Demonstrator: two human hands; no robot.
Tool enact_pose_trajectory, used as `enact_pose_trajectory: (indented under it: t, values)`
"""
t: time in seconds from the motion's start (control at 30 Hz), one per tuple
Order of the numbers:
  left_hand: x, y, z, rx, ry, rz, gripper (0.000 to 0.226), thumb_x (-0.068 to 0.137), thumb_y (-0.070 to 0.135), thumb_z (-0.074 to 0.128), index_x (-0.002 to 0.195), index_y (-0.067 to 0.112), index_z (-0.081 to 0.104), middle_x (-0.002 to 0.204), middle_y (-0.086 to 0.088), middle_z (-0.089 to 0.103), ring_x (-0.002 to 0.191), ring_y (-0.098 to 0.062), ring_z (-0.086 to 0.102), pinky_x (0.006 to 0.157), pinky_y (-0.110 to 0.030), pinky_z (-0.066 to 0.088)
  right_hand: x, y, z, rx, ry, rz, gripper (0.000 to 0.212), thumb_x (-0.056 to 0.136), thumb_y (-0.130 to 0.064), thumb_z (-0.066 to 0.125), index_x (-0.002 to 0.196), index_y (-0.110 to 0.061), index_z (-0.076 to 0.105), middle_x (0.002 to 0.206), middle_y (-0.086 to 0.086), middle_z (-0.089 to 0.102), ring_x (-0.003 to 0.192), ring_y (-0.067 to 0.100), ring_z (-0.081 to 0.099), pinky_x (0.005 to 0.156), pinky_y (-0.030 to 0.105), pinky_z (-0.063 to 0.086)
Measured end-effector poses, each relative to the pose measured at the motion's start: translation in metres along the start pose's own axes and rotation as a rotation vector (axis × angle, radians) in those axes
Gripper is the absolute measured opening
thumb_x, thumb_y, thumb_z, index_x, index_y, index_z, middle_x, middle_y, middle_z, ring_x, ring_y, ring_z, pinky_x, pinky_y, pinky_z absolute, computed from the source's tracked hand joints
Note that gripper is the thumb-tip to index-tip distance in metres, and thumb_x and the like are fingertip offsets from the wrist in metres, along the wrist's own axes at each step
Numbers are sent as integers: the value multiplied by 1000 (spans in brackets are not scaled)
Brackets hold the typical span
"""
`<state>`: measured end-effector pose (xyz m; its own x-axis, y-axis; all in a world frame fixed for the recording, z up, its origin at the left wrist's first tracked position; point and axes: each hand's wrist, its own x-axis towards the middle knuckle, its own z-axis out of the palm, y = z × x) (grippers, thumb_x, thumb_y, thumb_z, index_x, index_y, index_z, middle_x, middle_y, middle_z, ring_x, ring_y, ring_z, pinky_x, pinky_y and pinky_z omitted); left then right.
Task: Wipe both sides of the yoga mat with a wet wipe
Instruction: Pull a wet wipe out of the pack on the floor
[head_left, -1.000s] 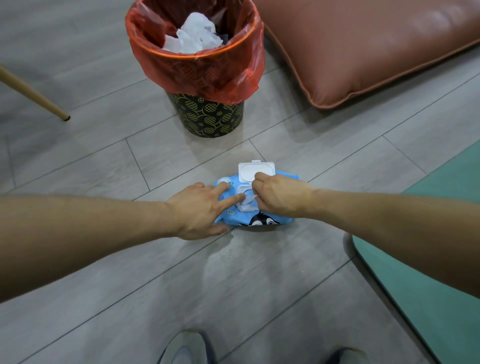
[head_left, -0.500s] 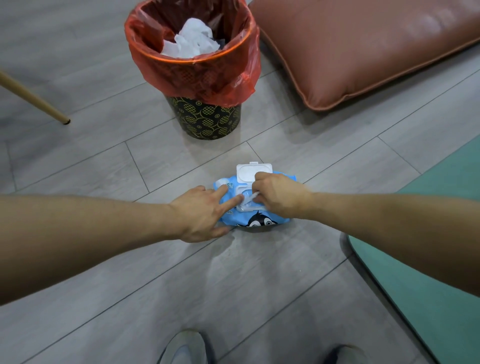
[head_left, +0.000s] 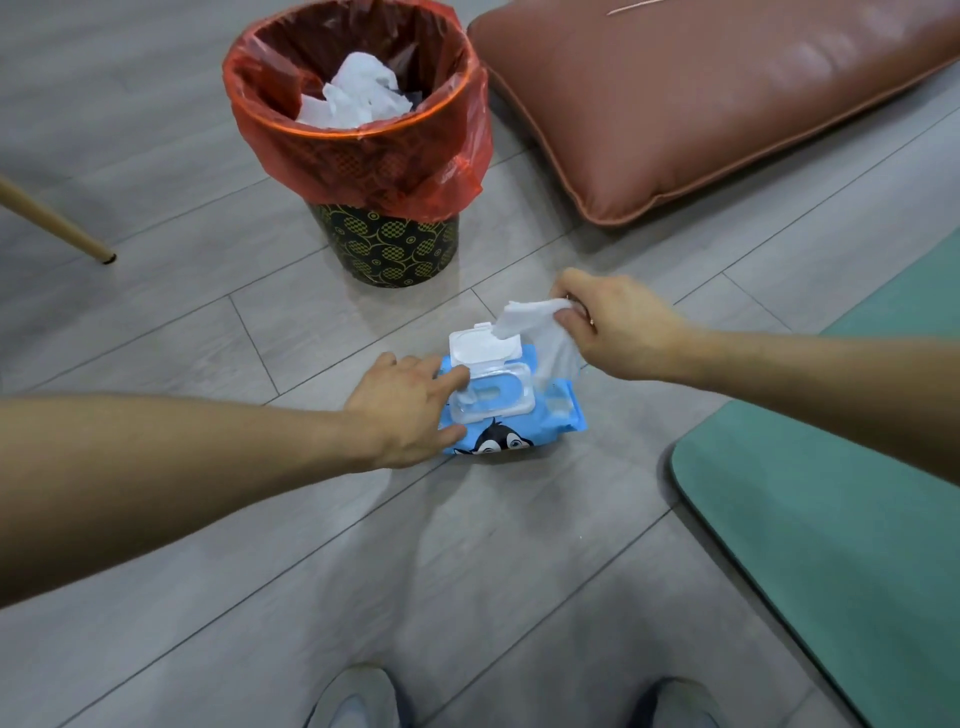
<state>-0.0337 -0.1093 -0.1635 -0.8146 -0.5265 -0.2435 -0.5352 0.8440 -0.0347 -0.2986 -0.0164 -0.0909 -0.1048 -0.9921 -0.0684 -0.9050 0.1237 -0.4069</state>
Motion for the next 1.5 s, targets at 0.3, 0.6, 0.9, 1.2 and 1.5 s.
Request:
enact_pose_trajectory:
  t: [0.3, 0.6, 0.9, 1.2, 1.5]
  values:
    - [12, 21, -11, -387, 354, -92, 42, 86, 68, 58, 111, 35, 53, 106, 16, 55, 105, -11, 52, 102, -37, 37, -13, 24, 2, 76, -78, 171, 8, 93, -31, 72, 94, -24, 70, 70, -11, 56, 64, 6, 52, 54, 18, 32]
    - [51, 31, -21, -94, 170, -64, 24, 88, 44, 56, 75, 31, 72, 68, 11, 65, 80, -13, 56, 93, -37, 36, -25, 19, 24, 97, -168, 185, 26, 86, -31, 82, 107, -20, 71, 75, -13, 56, 69, 8, 54, 60, 21, 39]
    - [54, 31, -13, 62, 136, 34, 23, 91, 41, 60, 81, 33, 79, 70, 9, 66, 82, -12, 55, 91, -37, 34, -30, 2, 44, -17, -251, -33, 35, 103, -29, 61, 136, -28, 68, 128, 0, 57, 104, 23, 60, 89, 35, 44]
    - [66, 20, -15, 122, 93, 302, 21, 97, 32, 47, 83, 23, 60, 85, 3, 62, 88, -21, 50, 86, -38, 39, -30, -6, 64, -133, -323, -73, 32, 108, -29, 50, 125, -22, 75, 138, -2, 56, 104, 25, 63, 89, 37, 47]
    - [49, -2, -36, -138, 79, 263, 15, 96, 27, 51, 83, 19, 48, 84, 2, 51, 84, -19, 43, 76, -31, 34, -32, -8, 61, -106, -348, -77, 33, 108, -30, 49, 132, -23, 72, 137, 1, 54, 109, 25, 63, 97, 41, 49]
